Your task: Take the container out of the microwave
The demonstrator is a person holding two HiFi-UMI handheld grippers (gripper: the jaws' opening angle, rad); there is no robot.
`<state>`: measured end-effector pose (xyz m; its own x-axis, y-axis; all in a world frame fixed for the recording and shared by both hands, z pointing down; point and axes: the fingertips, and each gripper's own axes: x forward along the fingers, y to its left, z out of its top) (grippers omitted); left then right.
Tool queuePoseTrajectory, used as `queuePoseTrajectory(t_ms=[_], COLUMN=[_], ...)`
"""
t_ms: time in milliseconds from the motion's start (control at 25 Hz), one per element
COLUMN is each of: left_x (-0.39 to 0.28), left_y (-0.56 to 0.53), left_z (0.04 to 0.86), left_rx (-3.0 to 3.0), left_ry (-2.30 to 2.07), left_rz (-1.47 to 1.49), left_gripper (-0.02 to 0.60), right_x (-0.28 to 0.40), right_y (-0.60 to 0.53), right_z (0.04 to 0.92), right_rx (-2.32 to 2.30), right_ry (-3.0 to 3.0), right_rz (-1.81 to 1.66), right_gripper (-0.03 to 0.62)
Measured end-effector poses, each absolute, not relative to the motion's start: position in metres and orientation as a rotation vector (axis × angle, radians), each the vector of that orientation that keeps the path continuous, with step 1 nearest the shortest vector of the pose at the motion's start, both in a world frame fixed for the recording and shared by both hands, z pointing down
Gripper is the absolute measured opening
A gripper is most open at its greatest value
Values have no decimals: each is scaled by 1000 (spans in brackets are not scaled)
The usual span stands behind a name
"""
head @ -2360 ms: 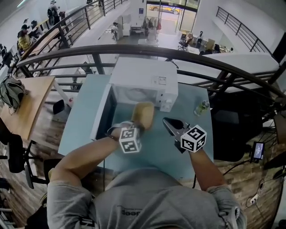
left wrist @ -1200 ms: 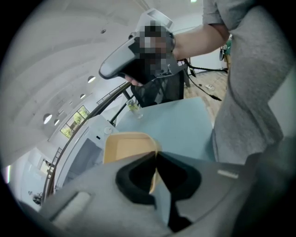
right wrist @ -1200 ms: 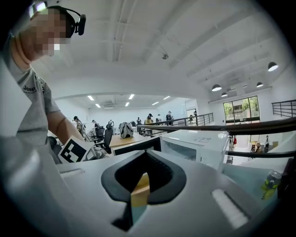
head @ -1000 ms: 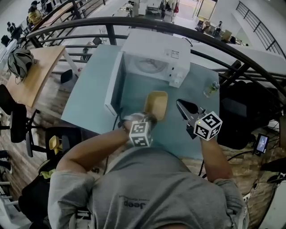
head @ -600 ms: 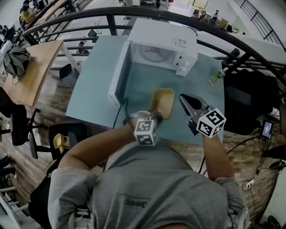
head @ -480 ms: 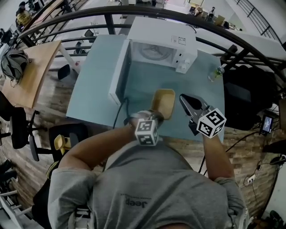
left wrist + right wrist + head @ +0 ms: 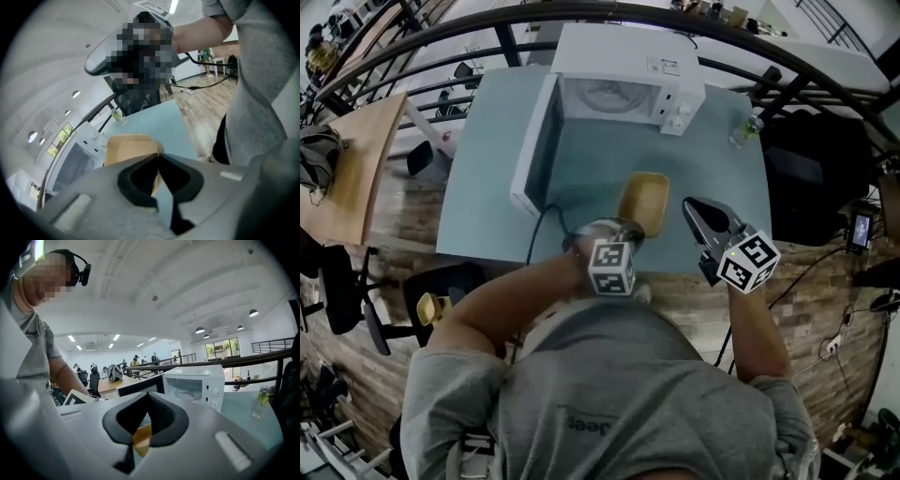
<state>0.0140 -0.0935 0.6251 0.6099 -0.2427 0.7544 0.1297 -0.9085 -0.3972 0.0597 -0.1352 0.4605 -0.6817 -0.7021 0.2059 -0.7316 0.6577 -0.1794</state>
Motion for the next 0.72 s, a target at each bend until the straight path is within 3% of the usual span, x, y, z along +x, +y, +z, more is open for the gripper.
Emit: queuePoseTrajectory(t_ms=[400,720], left_x=[34,51], left_y=[-138,-126], left_z=[637,579], left_rx=[-2540,-2537], left_ry=[347,594], left_rz=[-1297,-1232], left_gripper=[31,31], right_x=[101,135], right_y=[-161,-145], right_z=[459,439], right_rx=[1001,883], right_ry=[-2807,-2863], right_rz=[368,322], right_gripper=[3,3])
